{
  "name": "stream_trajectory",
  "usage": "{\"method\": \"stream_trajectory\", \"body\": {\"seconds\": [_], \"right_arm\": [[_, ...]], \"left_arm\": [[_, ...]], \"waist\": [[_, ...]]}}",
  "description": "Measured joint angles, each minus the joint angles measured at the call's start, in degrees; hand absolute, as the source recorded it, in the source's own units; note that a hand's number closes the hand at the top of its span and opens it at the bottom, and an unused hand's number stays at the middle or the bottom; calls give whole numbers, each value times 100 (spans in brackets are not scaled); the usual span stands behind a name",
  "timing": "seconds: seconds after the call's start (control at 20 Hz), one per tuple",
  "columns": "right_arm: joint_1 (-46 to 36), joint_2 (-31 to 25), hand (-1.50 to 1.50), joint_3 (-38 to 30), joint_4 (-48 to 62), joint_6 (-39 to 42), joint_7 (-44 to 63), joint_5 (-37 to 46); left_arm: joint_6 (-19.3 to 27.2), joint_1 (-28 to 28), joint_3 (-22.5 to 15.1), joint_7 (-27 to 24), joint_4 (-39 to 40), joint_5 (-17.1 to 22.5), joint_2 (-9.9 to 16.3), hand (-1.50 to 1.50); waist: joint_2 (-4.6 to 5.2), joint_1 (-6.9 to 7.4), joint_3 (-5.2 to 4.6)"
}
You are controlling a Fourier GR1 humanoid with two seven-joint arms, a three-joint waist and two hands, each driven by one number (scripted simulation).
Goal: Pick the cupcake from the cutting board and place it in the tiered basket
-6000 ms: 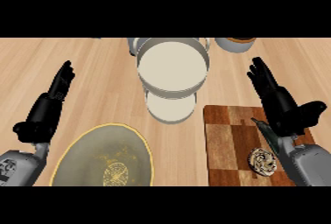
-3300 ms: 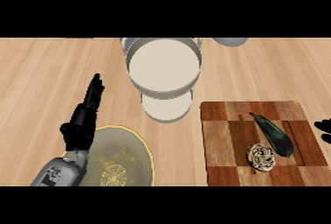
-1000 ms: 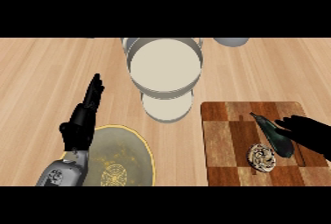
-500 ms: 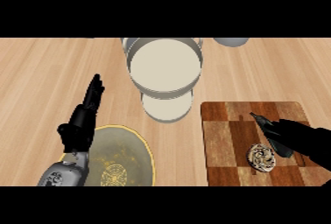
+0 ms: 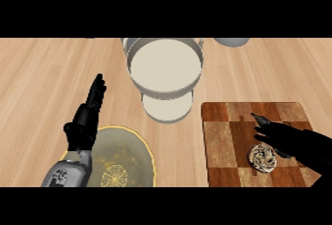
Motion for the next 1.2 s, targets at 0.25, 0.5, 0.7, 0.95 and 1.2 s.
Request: {"method": "stream_trajectory", "body": {"seconds": [0.25,0.5,0.7,0.95,1.2], "right_arm": [[-131,278,-150,173,185,5,84,241],[-314,454,-150,148,391,61,100,322],[-353,515,-150,158,460,75,86,389],[-266,671,-150,247,683,-121,-28,548],[-135,840,-150,263,925,-326,-213,628]], "left_arm": [[-71,94,36,45,-106,-77,-34,0],[-141,72,112,165,-195,-120,-94,0],[-172,129,114,140,-231,-198,-156,0],[-248,73,238,89,-135,-180,-175,0],[-322,235,253,110,-362,-225,-159,0]], "waist": [[0,6,2],[0,8,1],[0,7,-1],[0,5,1],[-1,5,0]]}}
